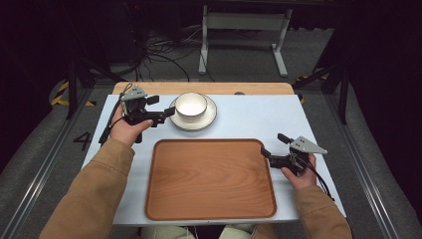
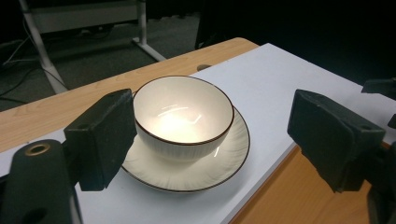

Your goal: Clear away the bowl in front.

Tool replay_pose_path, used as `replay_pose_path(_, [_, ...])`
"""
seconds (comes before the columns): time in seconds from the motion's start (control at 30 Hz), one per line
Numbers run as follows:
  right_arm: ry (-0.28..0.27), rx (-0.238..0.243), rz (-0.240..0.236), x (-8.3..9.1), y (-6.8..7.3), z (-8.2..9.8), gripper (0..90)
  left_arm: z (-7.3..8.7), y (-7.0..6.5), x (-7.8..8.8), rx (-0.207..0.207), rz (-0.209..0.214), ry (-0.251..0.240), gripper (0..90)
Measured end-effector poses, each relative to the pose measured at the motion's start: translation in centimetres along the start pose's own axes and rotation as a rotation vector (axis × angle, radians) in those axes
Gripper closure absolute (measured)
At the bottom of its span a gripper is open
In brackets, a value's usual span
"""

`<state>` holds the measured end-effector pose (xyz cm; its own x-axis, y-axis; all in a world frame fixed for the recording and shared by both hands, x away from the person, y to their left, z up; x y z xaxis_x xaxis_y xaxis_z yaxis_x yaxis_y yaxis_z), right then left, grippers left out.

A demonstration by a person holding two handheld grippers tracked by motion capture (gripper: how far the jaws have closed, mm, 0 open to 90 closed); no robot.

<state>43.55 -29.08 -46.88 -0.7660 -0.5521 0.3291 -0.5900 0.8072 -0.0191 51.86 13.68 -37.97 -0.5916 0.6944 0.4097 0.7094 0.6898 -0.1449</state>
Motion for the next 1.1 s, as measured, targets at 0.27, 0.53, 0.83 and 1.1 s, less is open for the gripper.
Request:
replay_pose_path(0.27, [0.001, -0.002, -0.001, 0.0, 0.0, 0.0, 10.6, -1.2, 0.2, -0.8, -0.025, 0.023, -0.021, 21.5])
replay_pose_path(0.53, [-0.001, 0.002, -0.001, 0.0, 0.0, 0.0, 10.6, -2.0, 0.2, -1.7, -0.051, 0.070, -0.018, 31.7])
replay_pose_path(0.83, [-0.001, 0.001, -0.002, 0.0, 0.0, 0.0, 10.6, -2.5, 0.0, -2.8, -0.077, 0.107, 0.025, 37.3])
replay_pose_path(1.1, [-0.002, -0.003, -0.003, 0.0, 0.0, 0.0, 10.5, -2.3, 0.5, -4.1, -0.118, 0.079, 0.153, 29.4])
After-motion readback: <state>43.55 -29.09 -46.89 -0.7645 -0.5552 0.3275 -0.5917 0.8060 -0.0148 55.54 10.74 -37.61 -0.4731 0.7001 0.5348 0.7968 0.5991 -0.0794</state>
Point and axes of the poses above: each handheld gripper's, and its own axes: x roughly backward along the jaws, z roughly out of its underside, y roughly to its left, the point moved 5 cm from there along -x, roughly forward along the jaws, and after that the axes turned 3 degrees about y, right-handed, at the moved point
